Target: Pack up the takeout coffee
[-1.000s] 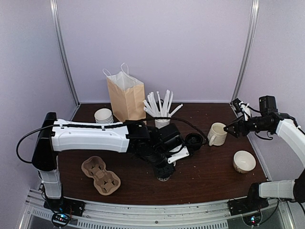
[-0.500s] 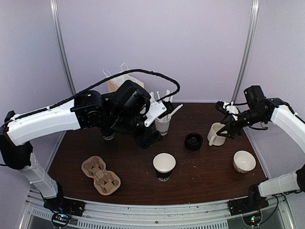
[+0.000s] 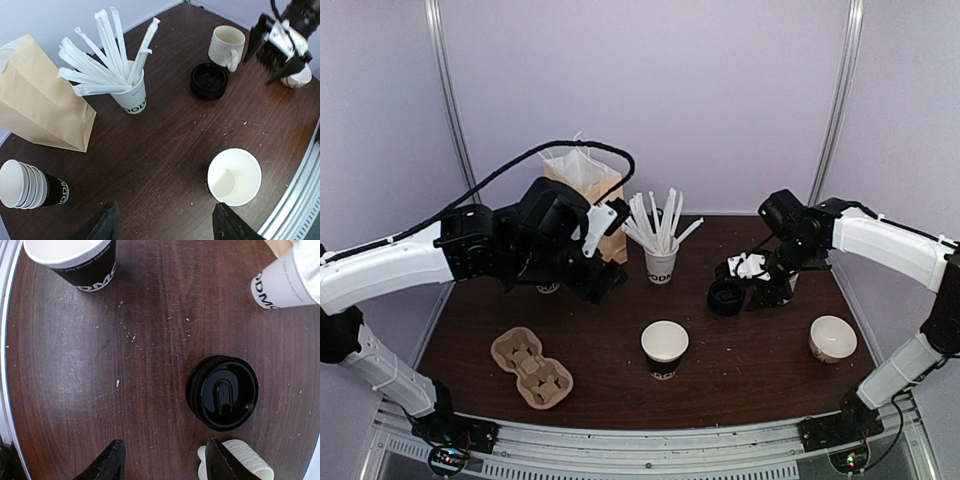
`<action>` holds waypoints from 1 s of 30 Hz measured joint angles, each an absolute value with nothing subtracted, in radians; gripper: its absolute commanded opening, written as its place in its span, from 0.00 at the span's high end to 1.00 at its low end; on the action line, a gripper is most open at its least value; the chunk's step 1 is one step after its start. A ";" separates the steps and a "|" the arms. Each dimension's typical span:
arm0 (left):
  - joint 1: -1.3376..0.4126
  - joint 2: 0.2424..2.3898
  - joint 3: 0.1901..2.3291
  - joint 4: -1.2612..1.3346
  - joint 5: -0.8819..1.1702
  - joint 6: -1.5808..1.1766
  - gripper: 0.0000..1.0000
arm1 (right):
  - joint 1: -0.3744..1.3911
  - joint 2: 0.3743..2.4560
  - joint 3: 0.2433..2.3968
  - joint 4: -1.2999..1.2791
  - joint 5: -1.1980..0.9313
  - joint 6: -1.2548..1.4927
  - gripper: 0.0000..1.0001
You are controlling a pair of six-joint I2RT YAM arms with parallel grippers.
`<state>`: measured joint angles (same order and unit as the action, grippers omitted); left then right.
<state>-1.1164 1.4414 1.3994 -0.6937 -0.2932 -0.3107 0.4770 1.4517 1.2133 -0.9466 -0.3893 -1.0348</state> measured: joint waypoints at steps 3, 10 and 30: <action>-1.111 1.379 1.360 -0.662 -0.300 -0.336 0.33 | 0.514 1.520 1.240 -0.971 -0.357 -1.100 0.45; -1.111 1.333 1.302 -0.637 -0.298 -0.383 0.33 | 0.524 1.686 1.344 -1.000 -0.278 -1.196 0.50; -1.111 1.295 1.256 -0.636 -0.311 -0.403 0.33 | 0.526 1.917 1.447 -0.989 -0.142 -1.227 0.64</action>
<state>-1.1114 1.2953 1.2564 -0.6365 -0.3107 -0.4030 0.5262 1.9167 1.4467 -0.9890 -0.1425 -1.2266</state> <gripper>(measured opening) 0.670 0.401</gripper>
